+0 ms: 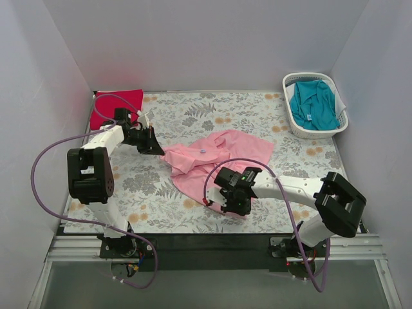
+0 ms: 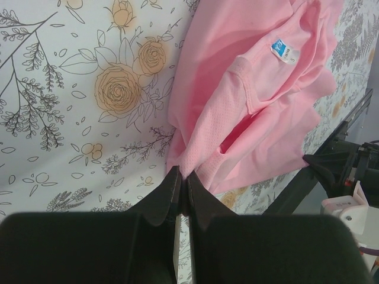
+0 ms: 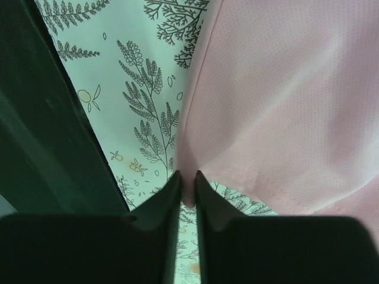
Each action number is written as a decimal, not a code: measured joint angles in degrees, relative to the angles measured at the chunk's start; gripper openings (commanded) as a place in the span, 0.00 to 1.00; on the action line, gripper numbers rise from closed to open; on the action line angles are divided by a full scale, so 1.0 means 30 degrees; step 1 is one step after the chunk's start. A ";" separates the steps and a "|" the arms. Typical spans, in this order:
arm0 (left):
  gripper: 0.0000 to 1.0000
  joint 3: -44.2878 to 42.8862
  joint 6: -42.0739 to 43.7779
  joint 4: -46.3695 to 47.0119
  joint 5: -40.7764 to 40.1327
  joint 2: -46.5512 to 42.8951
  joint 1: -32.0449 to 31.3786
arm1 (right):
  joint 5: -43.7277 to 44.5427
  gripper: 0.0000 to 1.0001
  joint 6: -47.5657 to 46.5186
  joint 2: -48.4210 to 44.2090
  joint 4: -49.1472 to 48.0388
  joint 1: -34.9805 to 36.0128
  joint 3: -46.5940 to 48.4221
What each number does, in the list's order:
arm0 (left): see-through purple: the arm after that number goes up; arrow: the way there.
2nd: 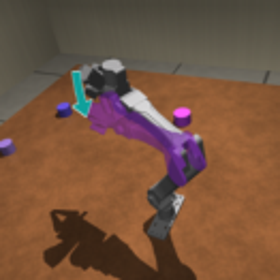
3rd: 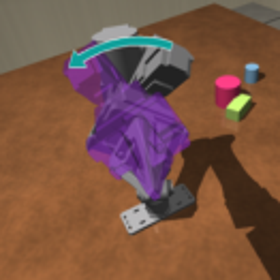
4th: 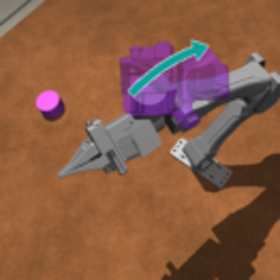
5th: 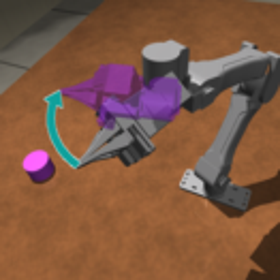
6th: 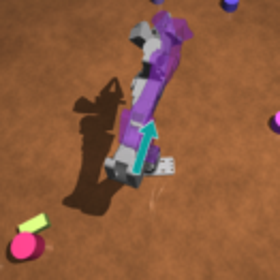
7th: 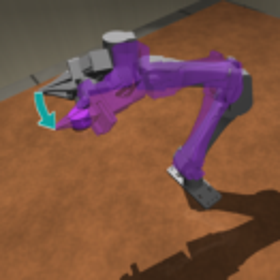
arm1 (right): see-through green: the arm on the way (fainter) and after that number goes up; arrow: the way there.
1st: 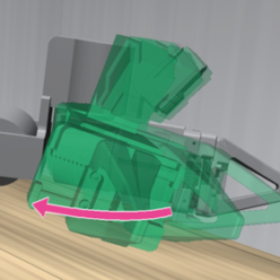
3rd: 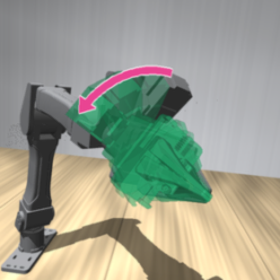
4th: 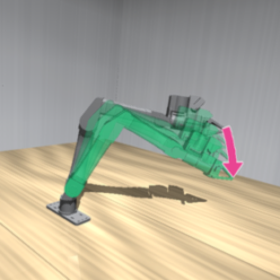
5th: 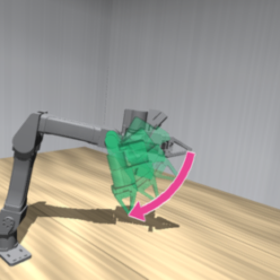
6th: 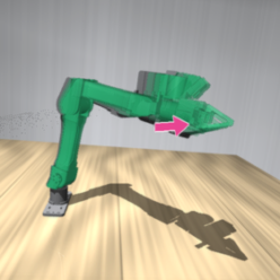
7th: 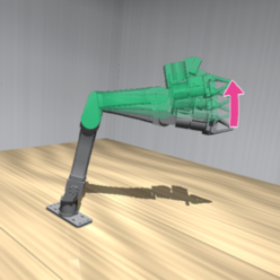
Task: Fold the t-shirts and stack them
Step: Flatten the tshirt out
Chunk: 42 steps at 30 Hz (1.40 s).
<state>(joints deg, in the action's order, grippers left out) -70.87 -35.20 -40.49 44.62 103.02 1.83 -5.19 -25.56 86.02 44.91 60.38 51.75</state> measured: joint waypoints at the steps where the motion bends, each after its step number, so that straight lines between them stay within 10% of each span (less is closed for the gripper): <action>1: 0.00 0.0000 0.0000 0.0000 0.0000 0.0000 0.0022 | 0.0066 0.02 0.0000 0.0029 -0.0007 0.0044 0.0000; 20: 0.09 0.4160 0.0284 -0.2892 -0.1064 -0.0248 0.4736 | 0.3228 0.01 -0.2951 -0.4488 0.0066 -0.0627 -0.4313; 24: 0.30 0.3942 0.0561 -0.3359 -0.0911 0.0889 0.4881 | 0.2637 0.71 -0.3184 -0.4488 0.0488 -0.0627 -0.3956; 26: 0.35 0.3475 0.1137 -0.4051 -0.0459 0.1537 0.4998 | 0.2098 0.72 -0.3359 -0.4481 0.0801 -0.0678 -0.3249; 31: 0.37 0.2317 0.2390 -0.5712 0.0066 0.1137 0.5195 | -0.0168 0.56 -0.3577 -0.4488 0.1217 -0.2004 -0.1333; 36: 0.37 0.1421 0.3024 -0.6193 0.0452 -0.0597 0.5231 | -0.2222 0.16 -0.3621 -0.4248 0.1413 -0.4787 -0.0211; 42: 0.37 0.1107 0.3381 -0.6025 0.0998 -0.1290 0.5231 | -0.2659 0.10 -0.3563 -0.1246 0.1086 -0.5982 -0.0211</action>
<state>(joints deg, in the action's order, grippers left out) -67.55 -25.06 -58.57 47.62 99.15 17.52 -13.17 -36.25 82.28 48.16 42.44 51.11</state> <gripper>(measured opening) 0.367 0.113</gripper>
